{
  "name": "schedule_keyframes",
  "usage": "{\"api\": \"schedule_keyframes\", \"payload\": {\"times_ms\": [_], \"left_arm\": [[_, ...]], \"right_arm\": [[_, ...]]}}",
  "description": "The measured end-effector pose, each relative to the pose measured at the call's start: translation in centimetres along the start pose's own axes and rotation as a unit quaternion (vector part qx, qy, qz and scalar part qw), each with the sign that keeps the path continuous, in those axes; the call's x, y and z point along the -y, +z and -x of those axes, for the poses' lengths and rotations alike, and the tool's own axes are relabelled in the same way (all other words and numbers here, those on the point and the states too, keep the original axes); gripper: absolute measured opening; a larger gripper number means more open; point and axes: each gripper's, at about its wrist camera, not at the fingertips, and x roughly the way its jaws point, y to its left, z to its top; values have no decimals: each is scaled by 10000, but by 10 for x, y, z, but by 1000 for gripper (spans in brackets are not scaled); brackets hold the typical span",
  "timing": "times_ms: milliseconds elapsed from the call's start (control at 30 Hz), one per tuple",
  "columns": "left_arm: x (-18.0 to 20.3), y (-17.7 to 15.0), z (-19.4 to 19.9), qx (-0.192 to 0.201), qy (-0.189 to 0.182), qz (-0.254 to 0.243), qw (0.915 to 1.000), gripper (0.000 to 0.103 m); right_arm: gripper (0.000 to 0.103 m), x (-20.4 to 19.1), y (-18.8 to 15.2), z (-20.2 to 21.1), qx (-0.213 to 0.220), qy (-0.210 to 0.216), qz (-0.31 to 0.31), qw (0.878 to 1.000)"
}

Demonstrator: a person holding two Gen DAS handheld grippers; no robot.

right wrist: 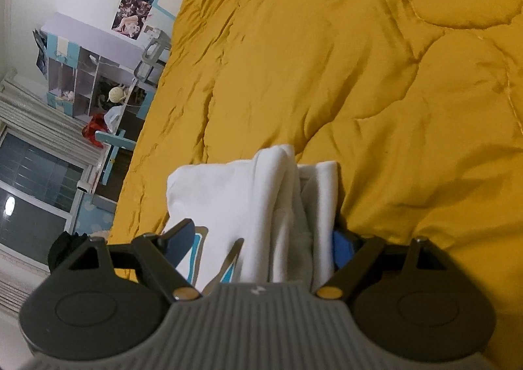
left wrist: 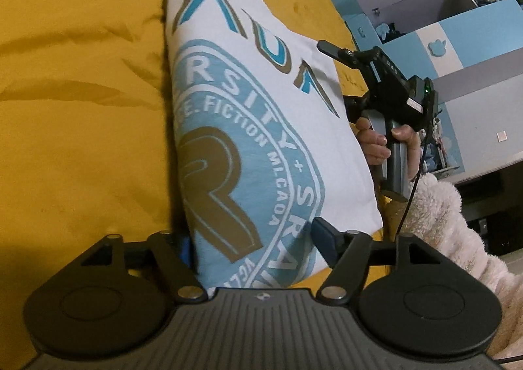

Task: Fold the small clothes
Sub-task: 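Grasp the blue-print shirt with the left gripper while the right gripper grasps and lifts it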

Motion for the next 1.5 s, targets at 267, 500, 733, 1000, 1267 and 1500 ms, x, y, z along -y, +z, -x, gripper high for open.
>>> {"api": "schedule_keyframes", "payload": {"times_ms": [267, 500, 733, 1000, 1267, 1500], "left_arm": [[6, -4, -1, 98, 107, -161, 9998, 72], [2, -4, 6, 198, 137, -13, 9997, 43], [-1, -4, 11, 312, 24, 179, 9994, 28], [-1, -6, 6, 332, 125, 78, 9993, 28], [21, -5, 36, 894, -234, -41, 9957, 16], [-6, -25, 14, 428, -172, 423, 9980, 16]], "right_arm": [[53, -7, -6, -2, 35, -355, 295, 9989], [34, -4, -7, -4, 77, -386, 215, 9990], [32, -18, -6, -1, 121, -544, 404, 9976], [32, -27, -7, 1, 173, -687, 436, 9965], [28, -73, -4, 11, 670, -252, 1049, 9919], [29, -43, 2, -11, 376, -761, 618, 9945]]}}
